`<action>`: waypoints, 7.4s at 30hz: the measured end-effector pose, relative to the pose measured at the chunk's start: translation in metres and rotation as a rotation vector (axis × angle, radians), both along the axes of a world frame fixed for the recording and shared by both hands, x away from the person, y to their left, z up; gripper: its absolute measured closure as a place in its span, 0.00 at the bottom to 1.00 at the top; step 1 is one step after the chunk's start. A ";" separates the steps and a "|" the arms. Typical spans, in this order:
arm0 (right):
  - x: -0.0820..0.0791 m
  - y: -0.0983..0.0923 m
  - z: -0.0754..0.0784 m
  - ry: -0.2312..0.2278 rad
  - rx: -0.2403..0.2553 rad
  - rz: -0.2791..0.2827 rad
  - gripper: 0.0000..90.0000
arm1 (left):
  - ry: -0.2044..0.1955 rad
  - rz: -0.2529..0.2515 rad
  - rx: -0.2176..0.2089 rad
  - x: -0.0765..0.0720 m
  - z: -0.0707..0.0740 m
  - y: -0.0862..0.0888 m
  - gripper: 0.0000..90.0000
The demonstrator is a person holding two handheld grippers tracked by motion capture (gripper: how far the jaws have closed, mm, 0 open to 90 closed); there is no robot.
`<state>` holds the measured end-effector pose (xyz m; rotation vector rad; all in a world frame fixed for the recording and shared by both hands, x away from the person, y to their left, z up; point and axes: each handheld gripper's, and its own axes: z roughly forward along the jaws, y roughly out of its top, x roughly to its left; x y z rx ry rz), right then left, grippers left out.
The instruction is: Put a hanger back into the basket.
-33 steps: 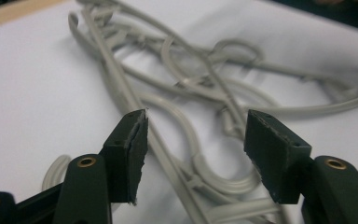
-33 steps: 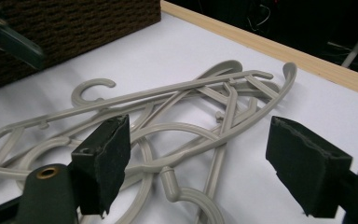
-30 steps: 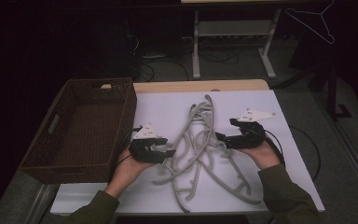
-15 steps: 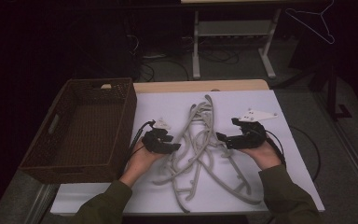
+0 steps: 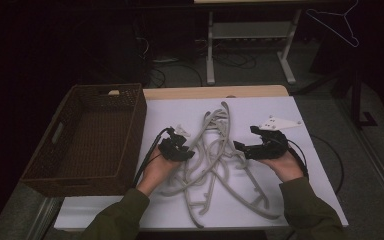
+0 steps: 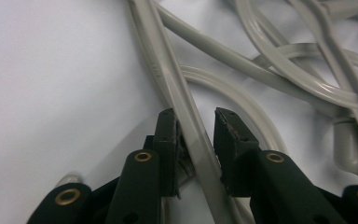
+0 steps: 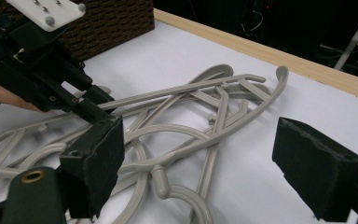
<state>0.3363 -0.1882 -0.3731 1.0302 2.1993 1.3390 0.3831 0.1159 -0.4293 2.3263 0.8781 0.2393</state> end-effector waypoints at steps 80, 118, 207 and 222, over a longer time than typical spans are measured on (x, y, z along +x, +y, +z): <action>-0.003 -0.012 -0.001 0.011 0.021 -0.024 0.18 | 0.057 -0.407 -0.055 -0.030 0.006 -0.019 0.89; 0.071 -0.021 -0.055 0.185 -0.227 -0.120 0.99 | 0.012 -0.416 -0.136 -0.066 0.021 0.037 0.87; 0.002 0.030 -0.041 0.257 -0.329 0.351 0.90 | -0.001 -0.102 -0.299 -0.064 0.024 0.064 0.39; -0.007 0.114 -0.040 0.309 -0.324 0.218 0.90 | -0.035 -0.060 -0.312 -0.063 0.030 0.069 0.38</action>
